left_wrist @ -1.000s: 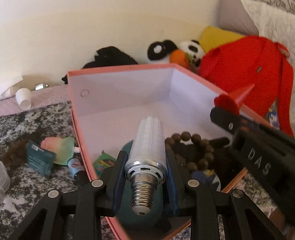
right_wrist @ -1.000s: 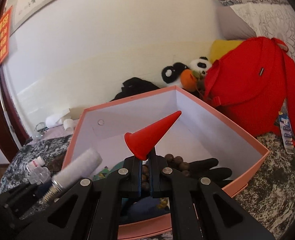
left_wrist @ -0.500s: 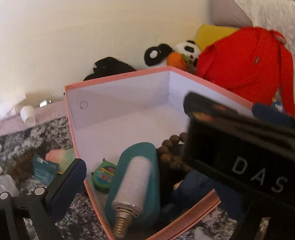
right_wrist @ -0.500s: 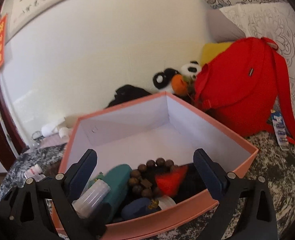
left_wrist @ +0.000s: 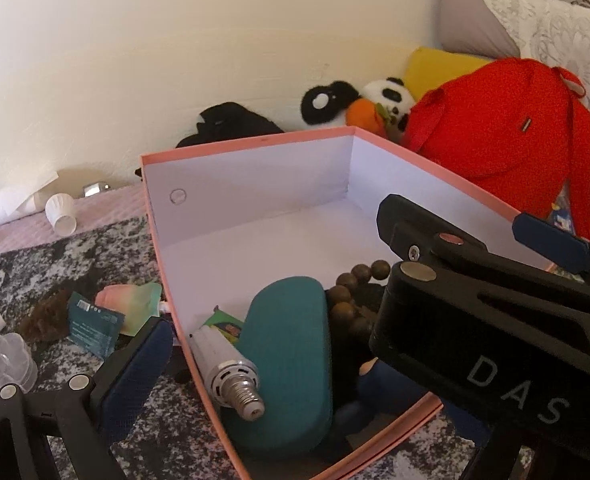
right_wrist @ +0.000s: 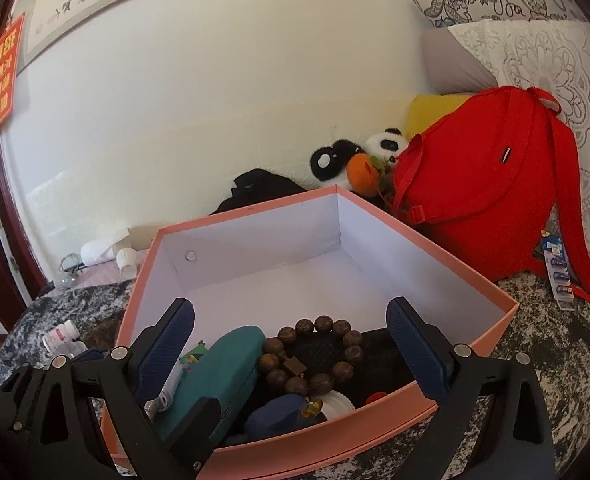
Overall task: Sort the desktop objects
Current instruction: 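Carry the bulb and red cone into the pink box and release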
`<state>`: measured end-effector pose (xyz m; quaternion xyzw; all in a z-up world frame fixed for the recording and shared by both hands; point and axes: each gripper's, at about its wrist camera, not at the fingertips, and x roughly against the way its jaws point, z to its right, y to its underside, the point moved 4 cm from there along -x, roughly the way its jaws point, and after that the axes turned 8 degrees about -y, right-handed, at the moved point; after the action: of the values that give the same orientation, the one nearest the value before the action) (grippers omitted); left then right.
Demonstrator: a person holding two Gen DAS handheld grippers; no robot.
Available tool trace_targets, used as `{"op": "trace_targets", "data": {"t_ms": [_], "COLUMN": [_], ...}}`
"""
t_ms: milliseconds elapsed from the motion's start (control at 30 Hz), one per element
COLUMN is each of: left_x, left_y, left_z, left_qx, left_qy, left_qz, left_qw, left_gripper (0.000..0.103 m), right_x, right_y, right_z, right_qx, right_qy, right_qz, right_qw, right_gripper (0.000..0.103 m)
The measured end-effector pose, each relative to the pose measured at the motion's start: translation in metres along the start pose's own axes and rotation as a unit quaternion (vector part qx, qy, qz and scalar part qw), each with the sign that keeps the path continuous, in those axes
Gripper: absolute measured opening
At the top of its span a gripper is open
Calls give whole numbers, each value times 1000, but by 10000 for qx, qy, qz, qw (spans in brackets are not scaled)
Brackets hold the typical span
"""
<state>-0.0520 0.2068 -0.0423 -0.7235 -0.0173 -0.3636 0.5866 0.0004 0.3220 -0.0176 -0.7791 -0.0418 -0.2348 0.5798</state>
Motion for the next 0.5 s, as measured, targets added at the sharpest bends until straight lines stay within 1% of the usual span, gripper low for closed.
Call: {"op": "trace_targets", "data": {"t_ms": [100,167,300,367,500], "left_x": [3,5,7,5,0], "left_y": [1,1,2,4,9], "left_z": [-10,-21,-52,-68,-103], "left_qx": [73,191,499,648,1063], "left_qy": [-119,-184,-506,-720,-1066], "left_qz": [25,30,14,-31,-179], "left_qw": [9999,9996,9975,9953,9884], "left_gripper": [100,100,100,100,100], "right_x": [2,5,13,14,13], "right_y": [0,0,4,6,11], "right_z": [-6,-15,-46,-59,-75], "right_qx": [-132,-73,468,631,679], "right_qy": [-64,-130,-209,-274,-428], "right_qz": [41,131,349,391,345], "right_qw": [9999,9998,9981,9969,9962], "right_gripper": [100,100,99,99,99]}}
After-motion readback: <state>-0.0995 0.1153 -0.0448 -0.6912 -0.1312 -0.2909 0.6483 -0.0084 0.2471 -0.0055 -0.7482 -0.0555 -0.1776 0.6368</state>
